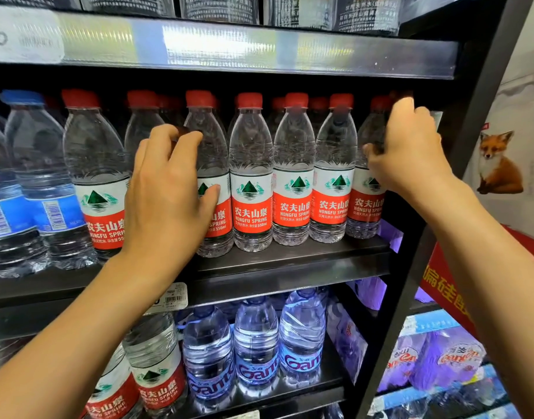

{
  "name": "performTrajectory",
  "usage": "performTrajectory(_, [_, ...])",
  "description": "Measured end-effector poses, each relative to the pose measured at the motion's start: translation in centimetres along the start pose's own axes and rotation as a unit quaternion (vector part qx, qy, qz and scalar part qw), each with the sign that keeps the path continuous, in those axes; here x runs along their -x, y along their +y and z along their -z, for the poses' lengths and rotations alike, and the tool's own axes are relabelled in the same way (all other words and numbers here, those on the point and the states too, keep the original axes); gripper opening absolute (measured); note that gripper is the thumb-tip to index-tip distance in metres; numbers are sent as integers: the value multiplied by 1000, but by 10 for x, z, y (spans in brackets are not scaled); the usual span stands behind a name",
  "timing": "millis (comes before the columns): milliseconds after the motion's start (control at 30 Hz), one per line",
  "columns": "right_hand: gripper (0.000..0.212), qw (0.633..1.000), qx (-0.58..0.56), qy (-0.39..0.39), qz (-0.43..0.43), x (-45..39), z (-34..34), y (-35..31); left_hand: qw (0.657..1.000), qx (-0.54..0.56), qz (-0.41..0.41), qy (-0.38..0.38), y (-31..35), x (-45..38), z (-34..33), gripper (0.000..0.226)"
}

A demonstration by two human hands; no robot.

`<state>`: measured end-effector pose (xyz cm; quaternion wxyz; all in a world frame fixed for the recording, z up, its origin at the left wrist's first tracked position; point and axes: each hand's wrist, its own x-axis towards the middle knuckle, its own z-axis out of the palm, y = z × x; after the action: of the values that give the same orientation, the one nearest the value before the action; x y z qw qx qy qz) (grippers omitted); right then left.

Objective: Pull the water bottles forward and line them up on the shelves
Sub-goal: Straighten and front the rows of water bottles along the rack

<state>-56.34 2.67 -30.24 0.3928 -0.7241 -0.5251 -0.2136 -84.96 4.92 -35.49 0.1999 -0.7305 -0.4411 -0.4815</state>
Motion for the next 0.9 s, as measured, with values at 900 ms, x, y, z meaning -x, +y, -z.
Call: performTrajectory(900, [41, 863, -490, -108, 61, 151, -56, -112, 971, 98, 218, 18, -105, 126, 100, 42])
